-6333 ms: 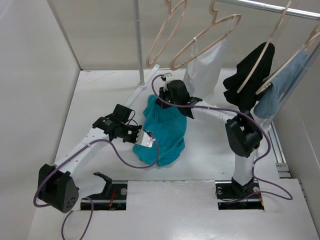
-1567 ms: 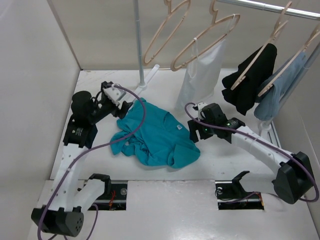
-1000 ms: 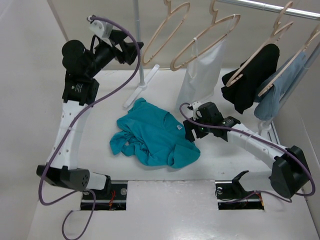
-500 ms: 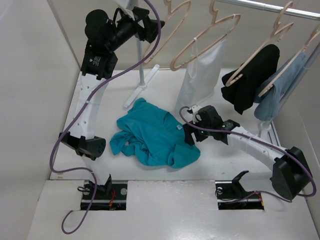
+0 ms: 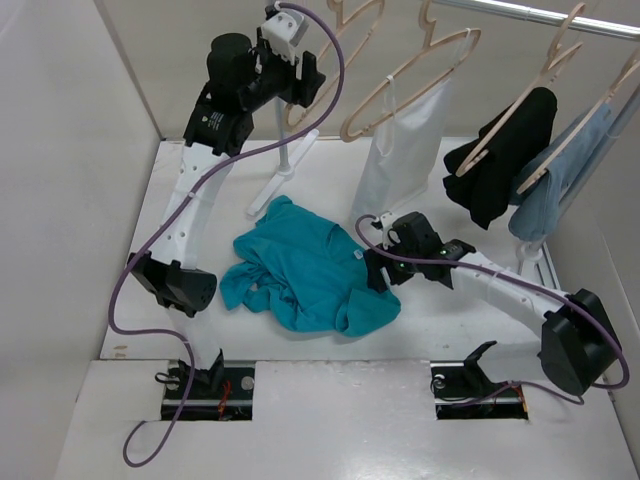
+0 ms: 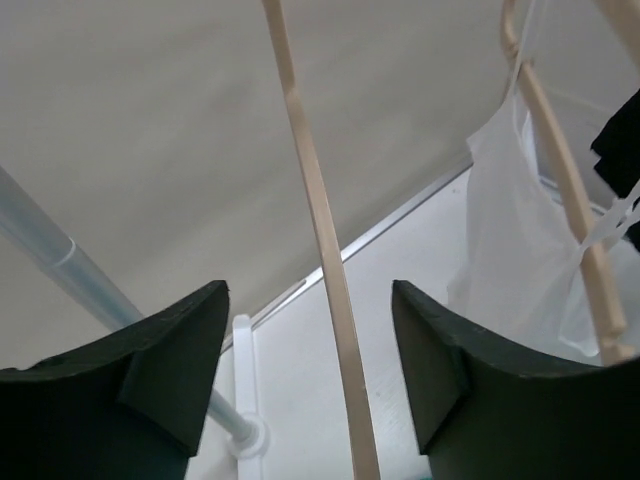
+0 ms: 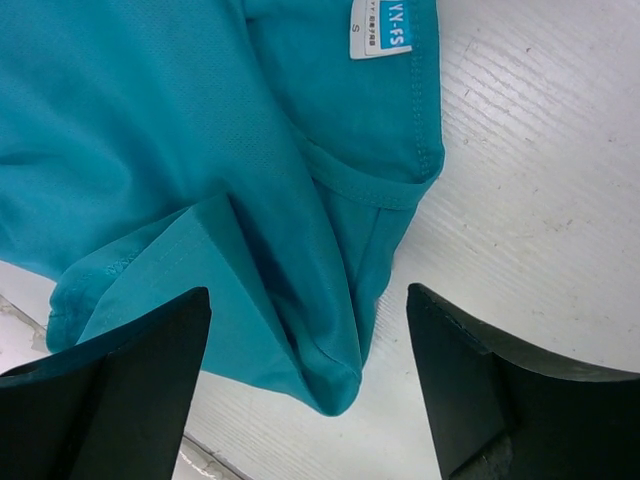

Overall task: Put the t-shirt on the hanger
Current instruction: Grab a hanger with the left arm

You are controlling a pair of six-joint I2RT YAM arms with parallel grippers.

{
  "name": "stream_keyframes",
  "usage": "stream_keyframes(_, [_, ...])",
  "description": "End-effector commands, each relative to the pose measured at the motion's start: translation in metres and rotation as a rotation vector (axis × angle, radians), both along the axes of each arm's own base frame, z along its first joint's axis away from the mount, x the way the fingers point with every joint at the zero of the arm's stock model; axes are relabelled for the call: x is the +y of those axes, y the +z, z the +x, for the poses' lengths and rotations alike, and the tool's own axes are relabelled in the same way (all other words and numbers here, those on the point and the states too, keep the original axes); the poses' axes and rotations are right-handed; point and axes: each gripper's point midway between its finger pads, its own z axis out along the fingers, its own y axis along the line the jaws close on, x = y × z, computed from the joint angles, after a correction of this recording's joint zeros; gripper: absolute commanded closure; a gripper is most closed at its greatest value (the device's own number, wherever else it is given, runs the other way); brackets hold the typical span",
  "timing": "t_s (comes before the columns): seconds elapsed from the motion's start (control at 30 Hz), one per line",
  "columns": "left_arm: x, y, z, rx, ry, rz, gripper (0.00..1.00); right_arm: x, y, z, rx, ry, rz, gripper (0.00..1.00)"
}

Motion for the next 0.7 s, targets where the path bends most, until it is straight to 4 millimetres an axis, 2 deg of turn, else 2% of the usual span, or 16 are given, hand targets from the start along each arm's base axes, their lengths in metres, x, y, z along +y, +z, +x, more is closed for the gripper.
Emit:
stream_keyframes(0.0, [0.002,-0.010,-0.003,-0.005,0.009,0.064,0.40,0.013,0.007,0.009,-0.034,0.019,0.039,0.16])
stream_keyframes(0.07, [0.006,-0.016,0.002,0.001,0.034,0.077,0.51,0.015,0.011,0.011,-0.041,0.019,0.044,0.16])
stream_keyframes(0.1, [0.006,-0.020,0.006,0.009,0.044,0.081,0.63,0.015,0.011,0.011,-0.041,0.019,0.044,0.16])
stream_keyframes(0.17, [0.005,-0.018,0.006,0.011,0.045,0.065,0.79,0.015,0.011,0.011,-0.041,0.019,0.044,0.16])
stream_keyframes(0.2, [0.007,-0.008,0.002,-0.010,0.046,0.046,0.85,0.015,0.011,0.011,-0.041,0.019,0.044,0.16])
stream_keyframes(0.23, [0.008,0.002,-0.001,-0.036,0.046,0.034,0.96,0.015,0.011,0.011,-0.041,0.019,0.044,0.16])
stream_keyframes(0.27, [0.007,0.002,-0.001,-0.028,0.046,0.024,1.00,0.015,0.011,0.011,-0.041,0.019,0.044,0.16])
stream_keyframes(0.43, [0.011,0.015,-0.001,-0.054,0.072,-0.015,1.00,0.015,0.011,0.011,-0.041,0.019,0.044,0.16])
stream_keyframes(0.67, [0.027,0.054,-0.022,-0.127,0.115,-0.073,1.00,0.017,0.013,0.010,-0.072,0.029,0.020,0.15])
